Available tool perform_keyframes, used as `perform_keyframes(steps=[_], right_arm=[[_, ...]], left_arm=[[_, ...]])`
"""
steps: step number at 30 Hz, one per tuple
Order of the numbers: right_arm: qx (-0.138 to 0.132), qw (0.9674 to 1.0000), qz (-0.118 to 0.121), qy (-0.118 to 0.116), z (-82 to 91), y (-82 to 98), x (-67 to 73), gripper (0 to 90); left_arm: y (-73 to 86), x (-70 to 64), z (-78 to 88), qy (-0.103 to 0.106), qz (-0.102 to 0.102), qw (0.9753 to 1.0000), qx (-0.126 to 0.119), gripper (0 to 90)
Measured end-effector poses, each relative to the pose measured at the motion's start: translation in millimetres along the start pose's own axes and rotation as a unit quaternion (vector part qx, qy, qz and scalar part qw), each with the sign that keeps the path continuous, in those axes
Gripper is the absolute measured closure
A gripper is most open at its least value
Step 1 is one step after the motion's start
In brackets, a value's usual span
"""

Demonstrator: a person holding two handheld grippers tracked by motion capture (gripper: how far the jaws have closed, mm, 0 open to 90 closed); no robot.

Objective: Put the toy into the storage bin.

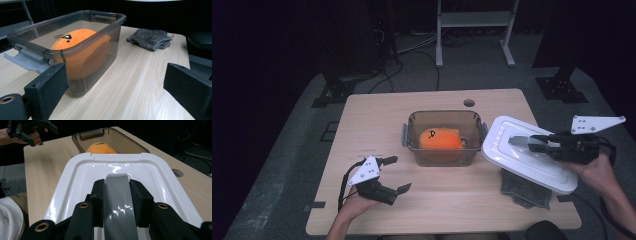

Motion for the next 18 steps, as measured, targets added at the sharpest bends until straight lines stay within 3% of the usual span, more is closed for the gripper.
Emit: perform_keyframes(steps=[18], right_arm=[[-0.011, 0.9976, 0.038, -0.057, -45.2, -50.2, 15.9, 66.1]], left_arm=[[-0.9, 1.1, 4.0, -0.003, 0.000, 1.0000, -0.003, 4.5]])
Point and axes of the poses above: each handheld gripper's, and its own axes: z roughly backward along the jaws, y roughly out of its underside, x roughly to its left, the point moved 9 cm from there along -z, roughly forward along the jaws, and after that the axes turned 10 degrees about y, right-handed, at the moved point
